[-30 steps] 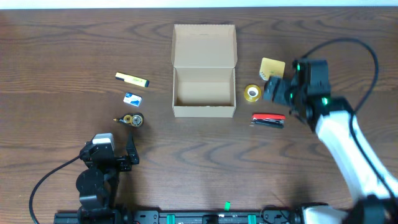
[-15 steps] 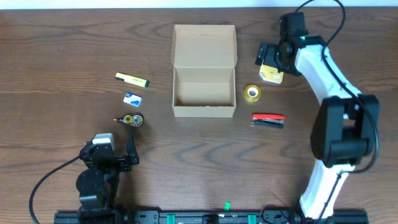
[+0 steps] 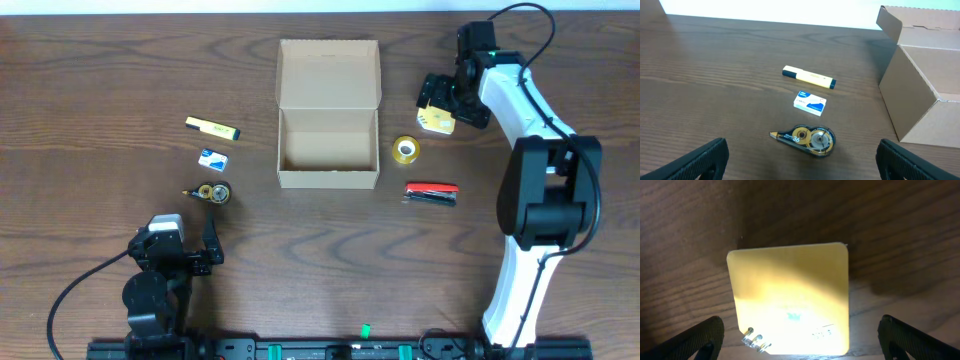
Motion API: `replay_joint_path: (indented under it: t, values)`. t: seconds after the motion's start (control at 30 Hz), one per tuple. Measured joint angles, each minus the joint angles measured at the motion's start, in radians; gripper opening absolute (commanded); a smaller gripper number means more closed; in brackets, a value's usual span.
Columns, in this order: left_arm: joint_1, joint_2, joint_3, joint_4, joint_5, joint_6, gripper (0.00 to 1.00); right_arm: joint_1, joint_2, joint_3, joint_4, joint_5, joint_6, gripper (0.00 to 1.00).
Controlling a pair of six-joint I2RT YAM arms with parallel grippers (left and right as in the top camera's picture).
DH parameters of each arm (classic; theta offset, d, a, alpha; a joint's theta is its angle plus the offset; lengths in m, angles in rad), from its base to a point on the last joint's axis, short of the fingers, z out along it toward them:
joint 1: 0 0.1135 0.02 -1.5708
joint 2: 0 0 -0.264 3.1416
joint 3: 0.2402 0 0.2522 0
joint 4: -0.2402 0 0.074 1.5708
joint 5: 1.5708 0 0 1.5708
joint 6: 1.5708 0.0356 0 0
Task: Pack container
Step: 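Grasp the yellow sticky-note pad with the right gripper and lift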
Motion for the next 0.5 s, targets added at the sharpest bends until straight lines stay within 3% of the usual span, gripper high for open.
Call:
replay_joint_path:
  t: [0.5]
  values:
    - [0.0,0.0,0.0,0.0,0.0,0.0,0.95,0.001,0.044,0.005,-0.013,-0.008,-0.039,0.99]
